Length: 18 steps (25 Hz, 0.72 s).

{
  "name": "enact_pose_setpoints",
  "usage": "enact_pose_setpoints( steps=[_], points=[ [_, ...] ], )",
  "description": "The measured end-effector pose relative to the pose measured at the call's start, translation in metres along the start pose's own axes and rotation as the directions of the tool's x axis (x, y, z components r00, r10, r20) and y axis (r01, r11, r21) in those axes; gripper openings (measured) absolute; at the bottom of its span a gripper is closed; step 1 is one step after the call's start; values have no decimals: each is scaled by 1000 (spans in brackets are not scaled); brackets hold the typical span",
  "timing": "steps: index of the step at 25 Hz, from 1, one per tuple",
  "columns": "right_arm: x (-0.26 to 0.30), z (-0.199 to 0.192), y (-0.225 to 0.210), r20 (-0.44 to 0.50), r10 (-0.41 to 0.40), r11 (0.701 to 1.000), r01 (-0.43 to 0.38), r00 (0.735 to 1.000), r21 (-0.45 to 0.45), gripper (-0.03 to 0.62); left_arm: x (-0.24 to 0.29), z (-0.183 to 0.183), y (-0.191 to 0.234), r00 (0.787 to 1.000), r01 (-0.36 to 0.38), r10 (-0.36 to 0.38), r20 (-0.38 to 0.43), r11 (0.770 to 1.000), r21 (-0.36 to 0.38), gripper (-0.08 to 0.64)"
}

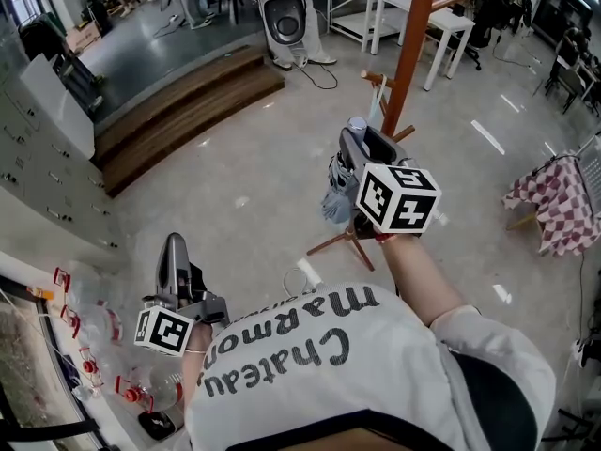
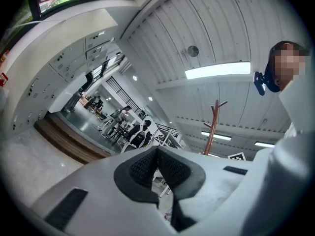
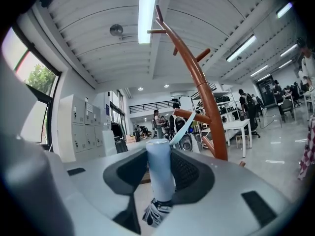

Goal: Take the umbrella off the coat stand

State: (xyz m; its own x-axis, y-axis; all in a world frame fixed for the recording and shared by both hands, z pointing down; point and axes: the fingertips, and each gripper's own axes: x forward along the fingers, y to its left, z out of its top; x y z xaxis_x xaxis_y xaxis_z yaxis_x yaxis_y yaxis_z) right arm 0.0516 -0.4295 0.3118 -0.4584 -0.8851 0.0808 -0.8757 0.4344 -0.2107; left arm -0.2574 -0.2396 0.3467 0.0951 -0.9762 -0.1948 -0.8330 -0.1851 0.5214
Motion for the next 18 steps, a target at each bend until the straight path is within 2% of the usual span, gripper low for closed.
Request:
enact_pose_setpoints(
  steps=[18],
  points=[
    [-3,5,10,20,27,999,-27,999,-24,156,-2,2,-2,1000,0,0,2,1000,6,21]
  ],
)
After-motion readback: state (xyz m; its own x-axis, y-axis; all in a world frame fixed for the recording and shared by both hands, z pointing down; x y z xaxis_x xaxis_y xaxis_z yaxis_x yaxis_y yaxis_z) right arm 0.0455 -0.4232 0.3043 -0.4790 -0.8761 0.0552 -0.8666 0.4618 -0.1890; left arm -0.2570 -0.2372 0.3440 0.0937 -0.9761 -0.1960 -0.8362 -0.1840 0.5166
